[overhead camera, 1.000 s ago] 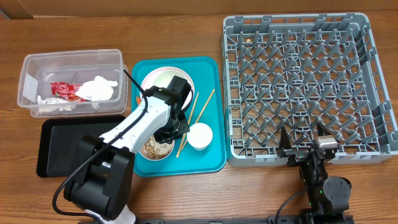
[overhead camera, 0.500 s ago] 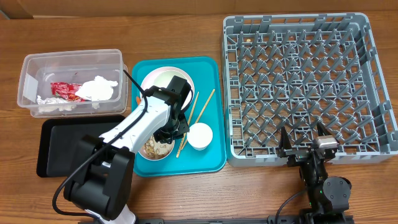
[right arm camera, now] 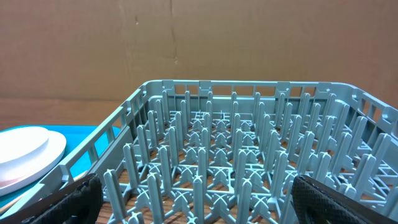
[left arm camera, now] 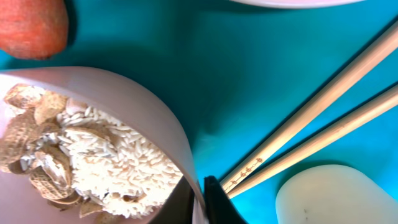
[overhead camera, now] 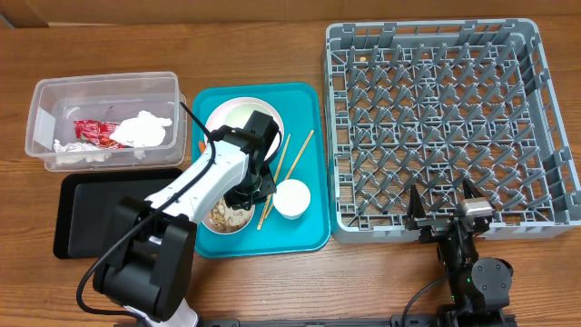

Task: Sort waste into correct bins and load items into the dishwasher
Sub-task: 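Lift the bowl by its rim with the left gripper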

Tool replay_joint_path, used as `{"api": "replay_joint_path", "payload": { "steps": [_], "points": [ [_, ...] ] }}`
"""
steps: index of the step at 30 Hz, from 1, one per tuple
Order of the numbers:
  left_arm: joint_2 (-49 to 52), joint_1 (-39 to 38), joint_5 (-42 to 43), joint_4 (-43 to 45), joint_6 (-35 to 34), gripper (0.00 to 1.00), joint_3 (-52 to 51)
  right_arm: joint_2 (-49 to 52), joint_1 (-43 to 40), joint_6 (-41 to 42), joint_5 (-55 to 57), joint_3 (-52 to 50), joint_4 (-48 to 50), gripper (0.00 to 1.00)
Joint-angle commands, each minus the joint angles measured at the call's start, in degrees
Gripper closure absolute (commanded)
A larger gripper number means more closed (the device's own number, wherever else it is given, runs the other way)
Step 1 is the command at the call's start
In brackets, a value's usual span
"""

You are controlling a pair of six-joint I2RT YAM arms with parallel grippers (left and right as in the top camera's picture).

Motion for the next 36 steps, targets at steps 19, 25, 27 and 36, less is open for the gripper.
{"api": "replay_joint_path", "payload": {
  "steps": [19,25,27,36],
  "points": [
    [0.24,-0.31,-2.56,-5.53,9.38,0.96,6.01,-0.57,-0.22,-0.07,-0.15,-0.61,0.35,0.00],
    [0.24,-0.31,-4.61,-9.66,10.03,0.96,10.12,-0.57,-0.22,-0.07,-0.15,-0.61,0.35,0.00],
    [0.24,-0.31,-5.62,-11.30,10.01,0.96,11.41,-0.57,-0.22,-0.07,-0.15,-0.61,0.35,0.00],
    [-0.02,-0.24,-9.64,-17.79,10.03,0.96,17.51,-0.57,-0.22,-0.07,-0.15,-0.61,0.35,0.00]
  ]
}}
